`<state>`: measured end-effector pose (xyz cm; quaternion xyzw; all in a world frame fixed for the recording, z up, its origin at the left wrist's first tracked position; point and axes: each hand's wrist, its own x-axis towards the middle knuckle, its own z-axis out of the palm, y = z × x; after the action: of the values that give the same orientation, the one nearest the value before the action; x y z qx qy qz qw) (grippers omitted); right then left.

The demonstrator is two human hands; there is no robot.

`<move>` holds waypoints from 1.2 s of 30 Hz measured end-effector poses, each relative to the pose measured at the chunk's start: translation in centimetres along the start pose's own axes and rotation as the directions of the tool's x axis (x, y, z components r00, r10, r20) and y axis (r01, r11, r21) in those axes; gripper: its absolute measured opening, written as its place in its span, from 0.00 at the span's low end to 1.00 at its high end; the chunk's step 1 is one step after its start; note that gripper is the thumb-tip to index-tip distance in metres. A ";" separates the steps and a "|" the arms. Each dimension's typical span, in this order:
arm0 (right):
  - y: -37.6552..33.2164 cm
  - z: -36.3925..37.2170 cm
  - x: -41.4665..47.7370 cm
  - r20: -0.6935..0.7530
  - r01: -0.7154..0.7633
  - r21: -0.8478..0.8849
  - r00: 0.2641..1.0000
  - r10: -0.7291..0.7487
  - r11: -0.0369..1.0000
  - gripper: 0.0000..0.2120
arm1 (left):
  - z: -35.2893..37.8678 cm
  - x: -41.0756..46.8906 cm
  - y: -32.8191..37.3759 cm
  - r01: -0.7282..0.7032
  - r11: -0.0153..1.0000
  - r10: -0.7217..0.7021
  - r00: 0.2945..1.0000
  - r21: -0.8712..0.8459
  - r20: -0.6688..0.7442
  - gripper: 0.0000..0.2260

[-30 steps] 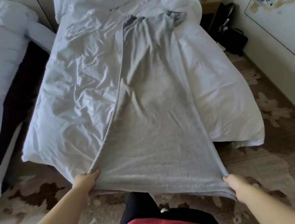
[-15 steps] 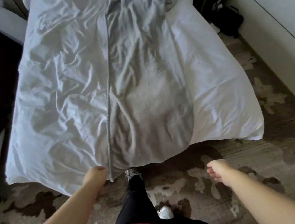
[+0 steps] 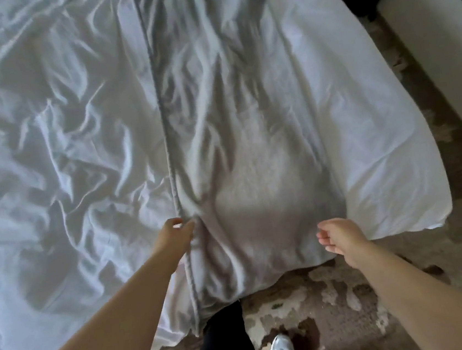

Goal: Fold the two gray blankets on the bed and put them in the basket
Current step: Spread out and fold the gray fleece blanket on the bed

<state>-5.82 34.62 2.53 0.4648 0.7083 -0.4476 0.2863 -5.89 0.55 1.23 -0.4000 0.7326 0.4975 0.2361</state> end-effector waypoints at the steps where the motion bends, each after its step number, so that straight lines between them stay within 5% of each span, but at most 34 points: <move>1: -0.9 0.8 -0.1 -0.014 0.026 -0.009 1.000 -0.026 1.000 0.06 | 0.1 0.8 0.6 -0.008 1.000 0.008 1.000 -0.016 0.015 0.18; 9: -10.4 11.5 -3.8 0.074 0.328 -0.058 0.943 -0.323 0.943 0.07 | 1.5 1.1 2.7 -0.135 0.987 0.147 0.977 -0.083 0.154 0.20; 11: -12.2 14.3 -4.9 0.189 0.400 -0.122 0.908 -0.375 0.908 0.03 | 1.9 0.4 2.6 -0.227 0.973 0.226 0.939 -0.028 0.260 0.17; 14: -13.6 17.1 -5.9 0.320 0.480 -0.411 0.872 -0.370 0.775 0.15 | 1.6 -0.2 2.5 -0.352 0.927 0.245 0.829 0.128 0.503 0.11; 16: -14.0 17.8 -6.0 0.275 0.488 -0.561 0.872 -0.405 0.669 0.05 | 1.2 -0.2 2.5 -0.290 0.954 0.178 0.755 0.078 0.632 0.08; 18: -14.1 17.8 -5.5 0.164 0.452 -0.604 0.877 -0.452 0.656 0.09 | 0.8 0.4 2.4 -0.200 0.978 0.136 0.822 0.057 0.554 0.15; 21: -14.3 17.2 -5.4 0.038 0.425 -0.541 0.875 -0.483 0.726 0.07 | 0.5 2.5 2.2 -0.100 0.993 0.090 0.986 0.065 0.140 0.13; 22: -14.3 17.0 -5.4 0.034 0.438 -0.534 0.865 -0.500 0.723 0.09 | 0.5 3.1 2.2 -0.022 1.000 0.022 0.991 -0.005 0.128 0.16; 26: -14.0 16.2 -5.4 0.043 0.460 -0.489 0.861 -0.506 0.741 0.12 | 2.0 4.8 3.1 0.237 0.941 -0.105 0.883 -0.242 0.456 0.23; 28: -14.1 16.0 -5.4 0.026 0.444 -0.440 0.876 -0.482 0.781 0.10 | 2.2 4.9 3.7 0.202 0.944 -0.063 0.887 -0.262 0.458 0.15; 32: -14.4 16.4 -5.5 -0.034 0.431 -0.334 0.883 -0.468 0.838 0.10 | 0.9 5.0 3.4 0.134 0.900 -0.072 0.984 -0.414 0.162 0.03; 36: -14.5 18.0 -6.0 -0.098 0.473 -0.228 0.858 -0.504 0.851 0.14 | -1.2 4.9 1.9 0.003 0.835 -0.072 0.992 -0.550 -0.104 0.06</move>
<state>-16.87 13.57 4.91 0.2717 0.8637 -0.3966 0.1515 -10.20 -1.88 -0.91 -0.4944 0.5642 0.6567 0.0770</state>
